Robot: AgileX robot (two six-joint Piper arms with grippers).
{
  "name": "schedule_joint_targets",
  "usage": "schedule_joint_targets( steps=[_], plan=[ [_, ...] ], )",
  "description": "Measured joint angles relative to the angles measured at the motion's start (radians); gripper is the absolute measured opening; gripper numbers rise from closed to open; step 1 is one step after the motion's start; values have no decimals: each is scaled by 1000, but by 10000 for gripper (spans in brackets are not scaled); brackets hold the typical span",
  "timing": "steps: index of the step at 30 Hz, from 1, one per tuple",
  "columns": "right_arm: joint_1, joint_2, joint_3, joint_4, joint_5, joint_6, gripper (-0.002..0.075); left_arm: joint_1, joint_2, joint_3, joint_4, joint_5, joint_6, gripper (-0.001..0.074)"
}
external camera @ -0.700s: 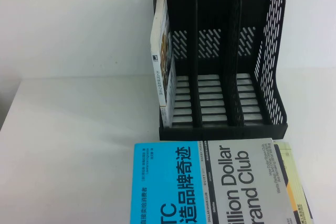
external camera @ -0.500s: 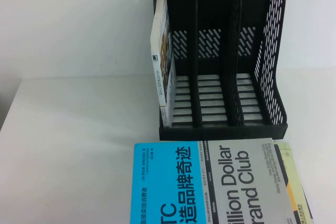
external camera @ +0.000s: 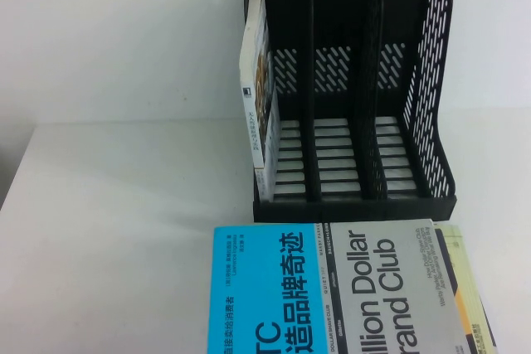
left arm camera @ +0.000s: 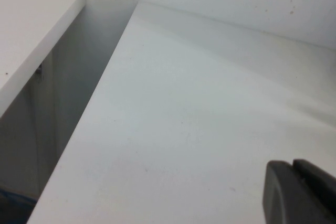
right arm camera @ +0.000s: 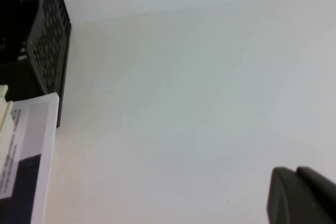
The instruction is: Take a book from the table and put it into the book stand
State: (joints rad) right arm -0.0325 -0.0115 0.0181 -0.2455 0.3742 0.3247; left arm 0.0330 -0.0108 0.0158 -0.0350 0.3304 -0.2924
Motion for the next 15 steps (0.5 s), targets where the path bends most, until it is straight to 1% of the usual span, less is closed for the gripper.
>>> schedule_joint_targets(
  steps=[8, 15],
  plan=[
    [0, 0, 0, 0, 0, 0, -3, 0, 0, 0, 2, 1, 0, -4],
    [0, 0, 0, 0, 0, 0, -3, 0, 0, -2, 55, 1, 0, -4]
  ],
)
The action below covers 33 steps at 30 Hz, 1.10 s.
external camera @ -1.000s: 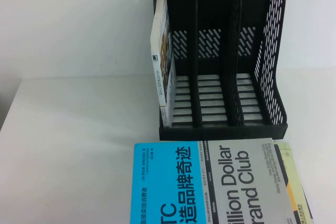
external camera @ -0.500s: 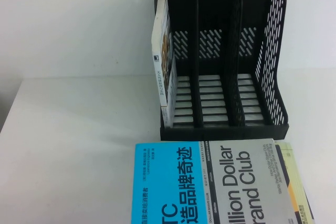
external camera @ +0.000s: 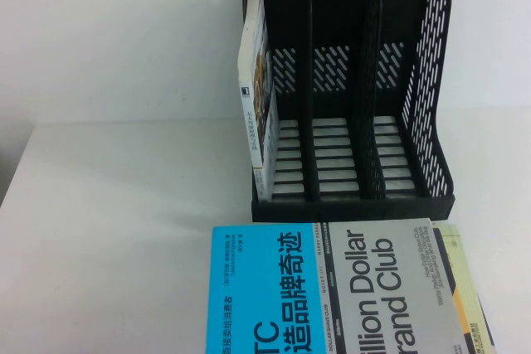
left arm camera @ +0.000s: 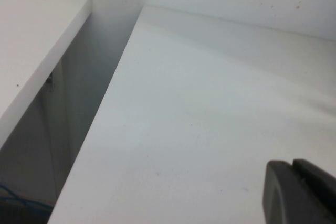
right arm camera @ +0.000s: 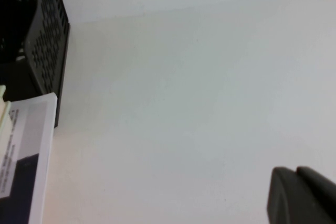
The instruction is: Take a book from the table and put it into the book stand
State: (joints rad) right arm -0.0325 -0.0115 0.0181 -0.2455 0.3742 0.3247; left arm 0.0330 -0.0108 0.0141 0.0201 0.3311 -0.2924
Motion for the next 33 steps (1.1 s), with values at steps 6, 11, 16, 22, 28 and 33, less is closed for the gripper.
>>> schedule_joint_targets(
  steps=[6, 11, 16, 22, 28, 33],
  plan=[
    [0, 0, 0, 0, 0, 0, -3, 0, 0, 0, 27, 0, 2, -4],
    [0, 0, 0, 0, 0, 0, -3, 0, 0, 0, 30, 0, 4, -4],
    [0, 0, 0, 0, 0, 0, -3, 0, 0, 0, 33, -2, 4, -4],
    [0, 0, 0, 0, 0, 0, -3, 0, 0, 0, 33, -4, 4, -4],
    [0, 0, 0, 0, -3, 0, -3, 0, 0, 6, 20, -82, -15, -4],
    [0, 0, 7, 0, -69, 0, -3, 0, 0, 6, -93, -242, -41, -4]
  ],
)
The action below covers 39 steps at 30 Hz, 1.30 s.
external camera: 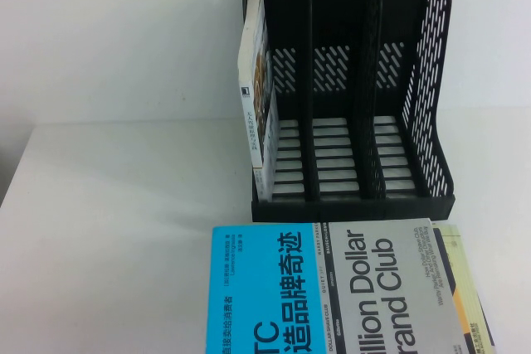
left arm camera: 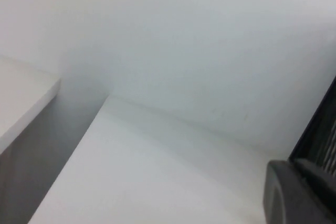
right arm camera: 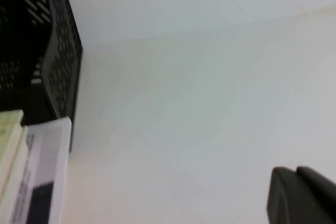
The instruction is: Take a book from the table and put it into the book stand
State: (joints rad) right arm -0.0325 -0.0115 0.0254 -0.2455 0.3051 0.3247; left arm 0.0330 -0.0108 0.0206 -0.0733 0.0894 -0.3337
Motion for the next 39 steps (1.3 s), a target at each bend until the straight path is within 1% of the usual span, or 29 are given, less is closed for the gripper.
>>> schedule_joint_targets(
  steps=[4, 7, 12, 16, 18, 21, 24, 28, 31, 33, 36, 39],
  plan=[
    [0, 0, 2, 0, -179, 0, -3, 0, 0, 0, -108, -191, -22, -4],
    [0, 0, 2, 0, -305, 0, -3, 0, 0, 0, -136, -276, -32, -4],
    [0, 0, 2, -2, -396, 0, -3, 0, 0, 1, -141, -321, -34, -4],
    [0, 0, 2, 1, -464, 28, -3, 0, -2, 1, -141, -467, -83, -4],
    [0, 0, 2, 2, -544, 56, -3, 0, -2, 1, -126, -521, -134, -4],
    [0, 0, 2, 2, -673, 79, -3, 0, -2, 1, -49, -569, -220, -4],
    [0, 0, -46, 2, -717, 97, -3, 0, -2, -34, 109, -554, -283, -4],
    [0, 0, -190, 2, -703, 134, -3, 0, -2, -185, 320, -477, -329, -4],
    [0, 36, -322, 2, -639, 165, -3, 0, 34, -309, 410, -395, -381, -4],
    [0, 96, -417, 3, -545, 177, -3, 0, 96, -389, 443, -316, -416, -4],
    [0, 221, -531, 3, -357, 179, -3, 0, 231, -479, 466, -181, -441, -4],
    [0, 348, -606, 4, -163, 179, -3, -36, 378, -534, 491, -46, -446, -4]
  ],
)
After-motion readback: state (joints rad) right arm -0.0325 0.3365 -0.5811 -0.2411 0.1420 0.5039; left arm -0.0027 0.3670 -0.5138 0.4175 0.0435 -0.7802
